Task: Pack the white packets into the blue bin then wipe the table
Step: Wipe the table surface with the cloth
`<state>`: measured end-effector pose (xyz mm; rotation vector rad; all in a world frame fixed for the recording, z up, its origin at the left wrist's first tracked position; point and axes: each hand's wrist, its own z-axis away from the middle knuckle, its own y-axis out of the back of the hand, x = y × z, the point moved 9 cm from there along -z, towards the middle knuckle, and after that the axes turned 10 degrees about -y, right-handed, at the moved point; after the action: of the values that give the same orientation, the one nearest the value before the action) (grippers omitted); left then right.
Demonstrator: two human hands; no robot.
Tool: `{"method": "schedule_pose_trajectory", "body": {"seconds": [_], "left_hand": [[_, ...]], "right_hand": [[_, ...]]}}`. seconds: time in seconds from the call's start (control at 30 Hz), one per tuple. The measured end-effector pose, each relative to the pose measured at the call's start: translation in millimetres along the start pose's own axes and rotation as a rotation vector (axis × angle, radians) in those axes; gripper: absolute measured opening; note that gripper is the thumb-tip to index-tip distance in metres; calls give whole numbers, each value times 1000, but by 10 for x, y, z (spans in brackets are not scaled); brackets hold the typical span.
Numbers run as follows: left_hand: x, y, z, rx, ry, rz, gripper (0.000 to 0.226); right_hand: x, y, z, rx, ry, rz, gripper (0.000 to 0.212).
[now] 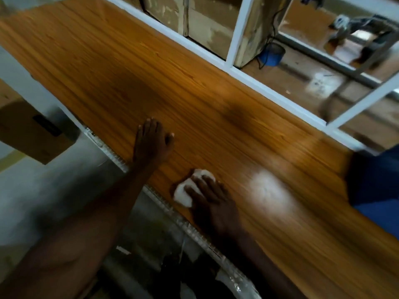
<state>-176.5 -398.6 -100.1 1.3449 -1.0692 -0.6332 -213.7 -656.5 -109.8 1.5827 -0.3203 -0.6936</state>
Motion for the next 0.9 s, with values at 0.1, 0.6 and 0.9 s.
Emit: {"method": "schedule_pose_trajectory", "body": {"seconds": [0.1, 0.6, 0.9], "left_hand": [[735, -117, 386, 19, -117, 36, 66], [1931, -433, 702, 22, -364, 13, 58], [2069, -430, 724, -12, -298, 69, 58]], "right_hand": [[852, 206, -443, 57, -172, 46, 52], [3212, 1091, -914, 190, -499, 21, 51], [535, 251, 1616, 120, -66, 41, 49]]}}
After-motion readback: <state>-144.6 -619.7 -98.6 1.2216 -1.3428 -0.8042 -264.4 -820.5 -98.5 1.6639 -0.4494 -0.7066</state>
